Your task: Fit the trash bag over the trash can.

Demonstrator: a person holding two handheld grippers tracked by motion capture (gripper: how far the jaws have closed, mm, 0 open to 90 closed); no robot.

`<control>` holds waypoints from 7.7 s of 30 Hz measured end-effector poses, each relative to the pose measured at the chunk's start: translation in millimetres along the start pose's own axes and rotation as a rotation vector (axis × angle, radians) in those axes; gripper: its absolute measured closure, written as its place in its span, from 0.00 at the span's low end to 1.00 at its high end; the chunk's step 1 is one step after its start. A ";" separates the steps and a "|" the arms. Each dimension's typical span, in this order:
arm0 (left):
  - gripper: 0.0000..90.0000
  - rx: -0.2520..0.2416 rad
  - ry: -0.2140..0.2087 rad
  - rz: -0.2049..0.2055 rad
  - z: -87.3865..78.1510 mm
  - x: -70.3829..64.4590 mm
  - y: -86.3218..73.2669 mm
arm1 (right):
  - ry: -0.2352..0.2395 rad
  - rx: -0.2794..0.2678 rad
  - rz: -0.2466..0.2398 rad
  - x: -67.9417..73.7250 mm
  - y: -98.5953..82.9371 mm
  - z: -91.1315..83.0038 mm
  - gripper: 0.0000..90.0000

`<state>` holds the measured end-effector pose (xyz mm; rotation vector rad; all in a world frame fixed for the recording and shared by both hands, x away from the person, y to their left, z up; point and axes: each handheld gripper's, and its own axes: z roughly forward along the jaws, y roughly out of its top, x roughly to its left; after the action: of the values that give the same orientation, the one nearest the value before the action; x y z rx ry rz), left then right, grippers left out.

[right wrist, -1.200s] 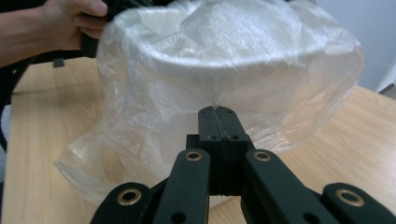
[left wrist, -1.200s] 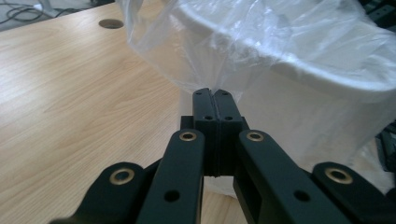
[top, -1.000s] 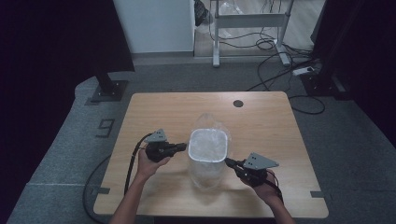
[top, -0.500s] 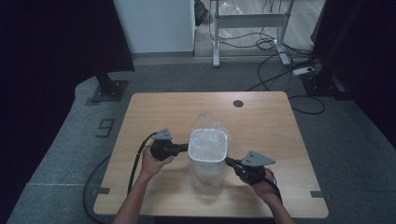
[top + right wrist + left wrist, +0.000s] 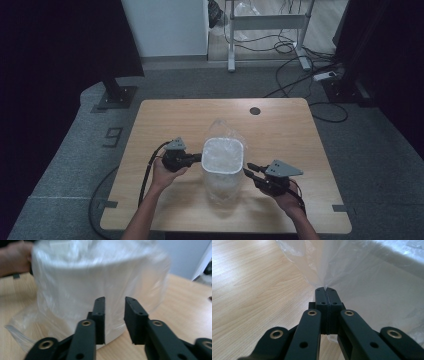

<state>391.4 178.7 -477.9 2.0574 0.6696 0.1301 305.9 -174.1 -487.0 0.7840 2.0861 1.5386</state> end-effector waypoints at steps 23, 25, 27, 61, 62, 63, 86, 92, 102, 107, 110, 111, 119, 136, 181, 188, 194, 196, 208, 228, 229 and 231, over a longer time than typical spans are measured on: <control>1.00 0.000 0.002 0.012 3.9 -2.5 1.9 | -0.025 -0.040 0.095 -47.3 48.0 17.3 0.57; 1.00 0.000 0.003 0.010 3.6 -2.4 2.0 | -0.019 -0.024 0.101 -48.9 50.1 23.5 0.59; 1.00 -0.001 0.004 0.009 3.0 -2.2 1.6 | -0.024 -0.009 0.112 -53.3 48.2 27.5 0.60; 0.38 -0.051 0.075 0.057 -26.0 -2.4 -2.1 | -0.149 -0.012 0.111 -49.7 22.9 15.9 0.58; 0.36 -0.058 0.075 0.056 -29.1 -1.6 -2.8 | -0.150 -0.017 0.114 -49.0 21.0 12.7 0.57; 0.34 -0.070 0.073 0.053 -33.1 -0.5 -4.0 | -0.152 -0.018 0.117 -48.2 19.5 10.3 0.56; 0.44 -0.146 -0.032 0.157 -57.9 -6.7 26.2 | -0.065 0.006 0.167 -12.4 -39.6 -42.2 0.41; 0.56 -0.149 -0.074 0.163 -54.8 -5.8 42.3 | -0.072 0.016 0.176 -14.9 -49.0 -50.4 0.41; 0.68 -0.026 -0.155 0.213 -24.3 -12.8 79.5 | -0.088 0.016 0.182 -17.5 -55.5 -57.2 0.42; 0.73 0.038 -0.167 0.226 -11.2 -13.5 91.7 | -0.085 0.015 0.180 -16.8 -55.7 -59.4 0.42; 0.77 0.118 -0.149 0.249 0.6 -16.0 99.1 | -0.086 0.016 0.181 -16.9 -56.5 -60.1 0.42; 0.78 0.118 -0.149 0.249 0.6 -16.0 99.1 | -0.087 0.018 0.181 -17.0 -56.9 -60.1 0.42; 0.76 0.320 -0.076 0.297 30.6 -26.4 106.4 | -0.088 0.028 0.182 -17.1 -59.8 -59.1 0.42; 0.69 0.214 -0.152 0.333 10.9 -41.7 118.7 | -0.095 0.033 0.181 -18.0 -60.8 -60.5 0.42; 0.74 0.450 -0.031 0.368 23.2 -44.3 113.9 | -0.094 0.050 0.179 -16.7 -65.2 -56.9 0.42; 0.72 0.511 -0.010 0.380 41.8 -50.4 113.8 | -0.095 0.052 0.180 -16.5 -65.6 -57.5 0.42; 0.68 0.483 -0.030 0.363 37.4 -49.2 113.8 | -0.101 0.043 0.186 -18.8 -65.2 -61.4 0.42; 0.63 0.451 -0.027 0.362 32.7 -48.4 113.1 | -0.102 0.043 0.186 -18.9 -65.1 -61.7 0.42; 0.41 0.136 -0.009 0.273 -15.1 -44.8 96.2 | -0.106 0.044 0.184 -18.0 -65.3 -61.1 0.42; 0.38 -0.059 0.058 0.200 -74.9 -45.5 30.8 | -0.113 0.060 0.186 -17.1 -69.4 -58.2 0.42; 0.38 -0.065 0.064 0.194 -76.9 -45.6 26.9 | -0.113 0.063 0.187 -17.1 -69.6 -58.0 0.42; 0.38 -0.071 0.070 0.187 -79.8 -45.4 20.0 | -0.116 0.063 0.187 -16.9 -69.9 -57.8 0.42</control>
<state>333.7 207.6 -409.6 2.0518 0.5070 0.3298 268.6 -242.2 -536.8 1.0919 2.0331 1.4874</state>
